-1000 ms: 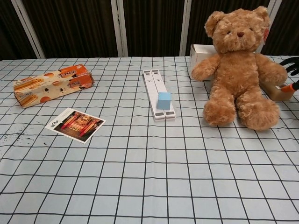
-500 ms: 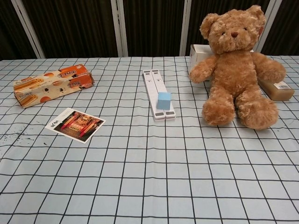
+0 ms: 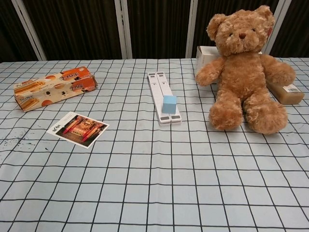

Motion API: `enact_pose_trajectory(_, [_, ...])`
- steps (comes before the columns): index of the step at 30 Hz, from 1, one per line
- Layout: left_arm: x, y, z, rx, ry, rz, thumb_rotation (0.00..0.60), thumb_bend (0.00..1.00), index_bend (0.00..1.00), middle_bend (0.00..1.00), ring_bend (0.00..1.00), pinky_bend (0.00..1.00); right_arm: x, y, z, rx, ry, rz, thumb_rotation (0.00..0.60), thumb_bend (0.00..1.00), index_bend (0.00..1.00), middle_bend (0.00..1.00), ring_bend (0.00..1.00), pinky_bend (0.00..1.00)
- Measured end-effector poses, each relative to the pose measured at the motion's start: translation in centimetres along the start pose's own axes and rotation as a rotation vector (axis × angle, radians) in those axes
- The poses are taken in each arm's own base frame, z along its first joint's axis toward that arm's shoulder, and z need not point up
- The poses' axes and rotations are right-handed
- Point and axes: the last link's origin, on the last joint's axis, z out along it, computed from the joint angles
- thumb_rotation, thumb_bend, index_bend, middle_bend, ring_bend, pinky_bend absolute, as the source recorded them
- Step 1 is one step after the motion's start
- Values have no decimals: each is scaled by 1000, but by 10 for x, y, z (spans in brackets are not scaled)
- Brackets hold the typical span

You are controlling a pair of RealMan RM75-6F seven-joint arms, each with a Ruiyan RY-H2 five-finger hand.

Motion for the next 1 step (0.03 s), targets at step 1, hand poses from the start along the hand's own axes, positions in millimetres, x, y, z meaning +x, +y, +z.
enact_pose_trajectory(1, [0, 0, 0, 0, -1, 0, 600, 243, 132, 0, 0, 30, -2, 1, -4, 19, -7, -5, 600, 291, 28, 138, 39, 0])
